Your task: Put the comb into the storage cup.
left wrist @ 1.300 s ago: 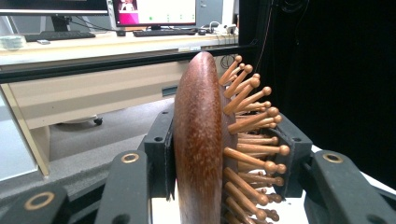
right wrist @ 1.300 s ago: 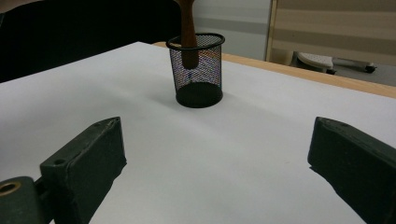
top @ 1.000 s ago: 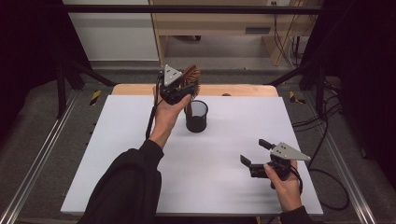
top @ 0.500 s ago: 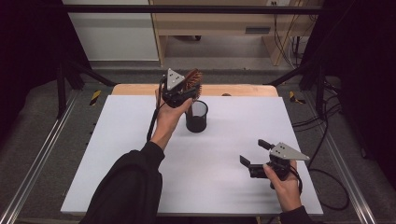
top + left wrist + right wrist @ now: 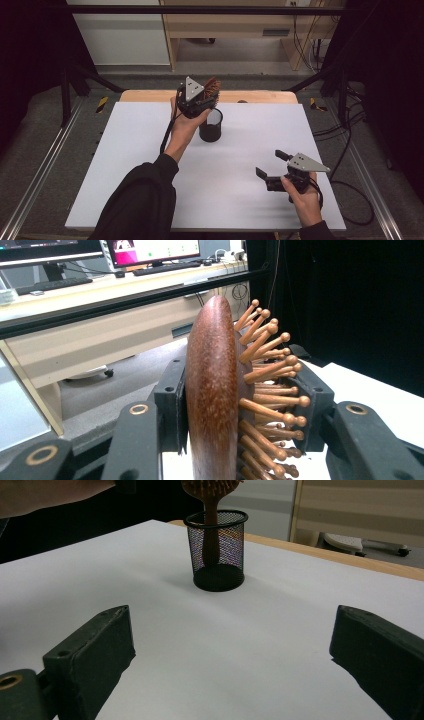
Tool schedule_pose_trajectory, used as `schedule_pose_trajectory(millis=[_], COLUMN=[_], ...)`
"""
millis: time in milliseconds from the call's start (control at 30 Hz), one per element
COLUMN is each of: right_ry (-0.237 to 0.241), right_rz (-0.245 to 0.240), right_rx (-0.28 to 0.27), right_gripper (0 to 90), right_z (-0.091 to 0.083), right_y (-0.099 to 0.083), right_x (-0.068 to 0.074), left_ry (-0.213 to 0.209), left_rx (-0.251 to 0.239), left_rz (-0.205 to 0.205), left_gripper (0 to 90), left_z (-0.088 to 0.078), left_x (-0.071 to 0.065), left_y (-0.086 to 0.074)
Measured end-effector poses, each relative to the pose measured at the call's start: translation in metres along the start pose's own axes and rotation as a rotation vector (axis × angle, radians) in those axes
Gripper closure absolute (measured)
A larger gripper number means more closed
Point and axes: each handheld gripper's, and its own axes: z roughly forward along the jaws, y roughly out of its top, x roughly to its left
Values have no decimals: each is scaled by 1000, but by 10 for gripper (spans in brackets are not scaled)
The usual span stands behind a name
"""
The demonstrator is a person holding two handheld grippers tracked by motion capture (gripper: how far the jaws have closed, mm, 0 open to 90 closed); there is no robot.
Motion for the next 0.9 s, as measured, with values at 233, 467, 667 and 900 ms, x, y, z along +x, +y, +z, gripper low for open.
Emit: schedule_pose_trajectory(millis=[233,467,667,900], right_ry=[-1,-1,-3,-6], right_rz=[-3,-3,1,5], right_rx=[0,0,-3,-6], right_gripper=[45,45,44,44], right_z=[0,0,0,-1], right_y=[0,0,0,0], right_x=[0,0,0,0], left_ry=[2,0,3,14], left_rx=[3,11,15,13], left_rz=[35,78,105,112], left_gripper=[508,508,507,501], left_z=[1,0,-1,-3], left_x=[-6,-12,-20,-25], left_y=[-2,-3,-4,-5])
